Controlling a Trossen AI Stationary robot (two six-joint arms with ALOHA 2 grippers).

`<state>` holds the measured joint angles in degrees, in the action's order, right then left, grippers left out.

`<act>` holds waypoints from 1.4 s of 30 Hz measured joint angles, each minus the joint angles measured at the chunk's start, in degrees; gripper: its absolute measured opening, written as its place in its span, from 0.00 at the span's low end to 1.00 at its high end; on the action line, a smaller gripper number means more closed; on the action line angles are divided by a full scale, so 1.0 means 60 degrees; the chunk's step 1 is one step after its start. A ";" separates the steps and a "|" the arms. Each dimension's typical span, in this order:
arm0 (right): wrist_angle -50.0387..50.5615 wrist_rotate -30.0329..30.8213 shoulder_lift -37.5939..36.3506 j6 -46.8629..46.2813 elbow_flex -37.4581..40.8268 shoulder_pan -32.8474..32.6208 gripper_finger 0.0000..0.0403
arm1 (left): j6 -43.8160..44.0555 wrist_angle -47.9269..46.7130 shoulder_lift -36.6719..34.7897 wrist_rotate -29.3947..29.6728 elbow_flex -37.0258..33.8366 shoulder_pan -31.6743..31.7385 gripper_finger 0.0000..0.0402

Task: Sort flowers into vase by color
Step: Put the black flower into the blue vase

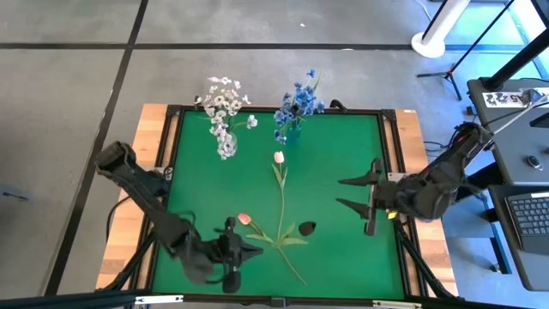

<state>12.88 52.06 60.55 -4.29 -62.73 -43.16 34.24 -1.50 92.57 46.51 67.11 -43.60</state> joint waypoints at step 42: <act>-0.7446 -0.8209 0.1899 -0.1998 0.4038 0.5574 0.51 | -0.3908 0.5977 -0.0687 -0.5153 -0.2276 0.5265 0.00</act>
<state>-31.79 2.80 71.95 -16.28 -38.50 -9.72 10.79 34.36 88.44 15.59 53.45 -12.01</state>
